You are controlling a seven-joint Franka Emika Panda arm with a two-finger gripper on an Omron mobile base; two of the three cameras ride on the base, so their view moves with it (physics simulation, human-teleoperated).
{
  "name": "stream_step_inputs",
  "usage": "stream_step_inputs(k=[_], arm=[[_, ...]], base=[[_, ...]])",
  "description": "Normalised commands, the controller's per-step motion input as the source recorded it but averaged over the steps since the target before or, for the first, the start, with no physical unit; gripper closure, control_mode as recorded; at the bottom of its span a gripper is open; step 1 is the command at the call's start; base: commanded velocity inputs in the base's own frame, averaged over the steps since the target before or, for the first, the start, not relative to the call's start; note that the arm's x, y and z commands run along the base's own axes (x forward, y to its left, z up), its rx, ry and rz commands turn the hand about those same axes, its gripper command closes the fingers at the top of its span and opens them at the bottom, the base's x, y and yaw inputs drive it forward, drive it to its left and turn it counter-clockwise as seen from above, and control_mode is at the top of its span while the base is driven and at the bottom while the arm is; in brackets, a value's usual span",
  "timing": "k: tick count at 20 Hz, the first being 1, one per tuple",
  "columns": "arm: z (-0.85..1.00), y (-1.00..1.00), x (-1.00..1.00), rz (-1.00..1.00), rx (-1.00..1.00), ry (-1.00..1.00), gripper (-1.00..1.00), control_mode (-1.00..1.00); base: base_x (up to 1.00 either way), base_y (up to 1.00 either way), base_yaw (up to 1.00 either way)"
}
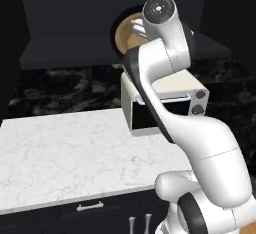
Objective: Pick up the bowls on the counter and stack them on top of one another in the open cabinet. Place the smaller bowl on top of the larger bowl.
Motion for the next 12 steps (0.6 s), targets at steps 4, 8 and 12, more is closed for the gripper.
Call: stream_step_inputs(k=[4,8,12], arm=[[0.0,0.15,0.76,0.1,-0.13,0.05,1.0,-1.0],[0.02,0.08,0.42,0.05,-0.13,0.1,1.0,-1.0],[0.02,0.0,0.01,0.0,-0.01,0.08,1.0,-1.0]], base=[[0.0,0.0,0.0],[0.0,0.0,0.0],[0.0,0.0,0.0]])
